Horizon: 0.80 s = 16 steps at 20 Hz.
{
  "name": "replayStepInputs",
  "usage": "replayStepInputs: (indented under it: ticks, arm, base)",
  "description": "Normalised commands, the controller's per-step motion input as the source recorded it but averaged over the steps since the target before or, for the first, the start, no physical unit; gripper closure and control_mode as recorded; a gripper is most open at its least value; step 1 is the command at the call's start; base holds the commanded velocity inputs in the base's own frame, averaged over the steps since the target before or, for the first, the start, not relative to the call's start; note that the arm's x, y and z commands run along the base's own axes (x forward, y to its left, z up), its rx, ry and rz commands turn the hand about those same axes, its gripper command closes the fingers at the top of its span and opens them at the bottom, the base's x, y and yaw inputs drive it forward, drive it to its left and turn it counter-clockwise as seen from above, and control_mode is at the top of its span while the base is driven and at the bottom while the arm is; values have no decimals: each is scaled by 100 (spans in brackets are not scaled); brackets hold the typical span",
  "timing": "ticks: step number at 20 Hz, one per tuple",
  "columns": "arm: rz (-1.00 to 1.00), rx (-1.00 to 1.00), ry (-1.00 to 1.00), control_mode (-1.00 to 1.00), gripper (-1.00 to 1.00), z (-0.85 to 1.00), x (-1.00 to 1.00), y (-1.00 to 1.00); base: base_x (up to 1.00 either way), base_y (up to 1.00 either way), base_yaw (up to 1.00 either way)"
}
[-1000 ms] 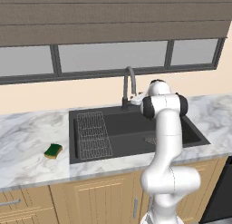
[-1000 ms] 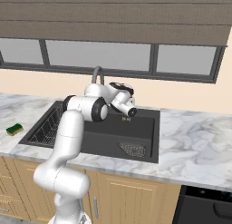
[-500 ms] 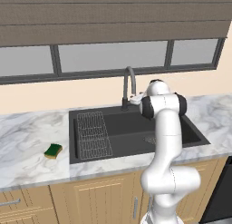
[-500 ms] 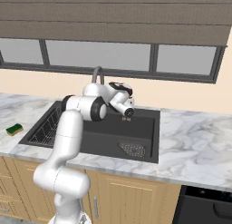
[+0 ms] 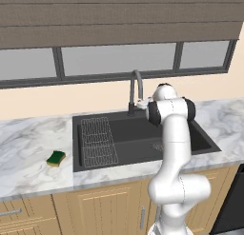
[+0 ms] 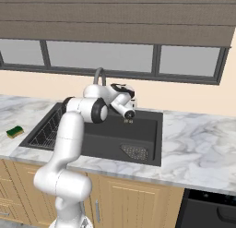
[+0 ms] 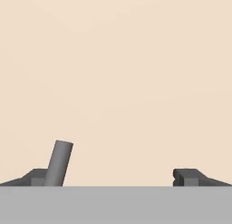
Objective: Soak the sponge with water for a few seconds and then drop it inside the sink.
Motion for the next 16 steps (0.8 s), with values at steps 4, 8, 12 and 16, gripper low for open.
replayStepInputs:
  ticks: [4, 8, 12, 16]
  arm:
    - [-9, 3, 0, -100, -100, -30, 0, -45]
    - [-9, 2, 0, -100, -100, -34, 0, -47]
    - [-8, 3, 0, -100, -100, -38, 0, -55]
    - [-7, 4, 0, -100, -100, -40, 0, -61]
  base:
    - [0, 0, 0]
    - [0, 0, 0]
    - [0, 0, 0]
    - [0, 0, 0]
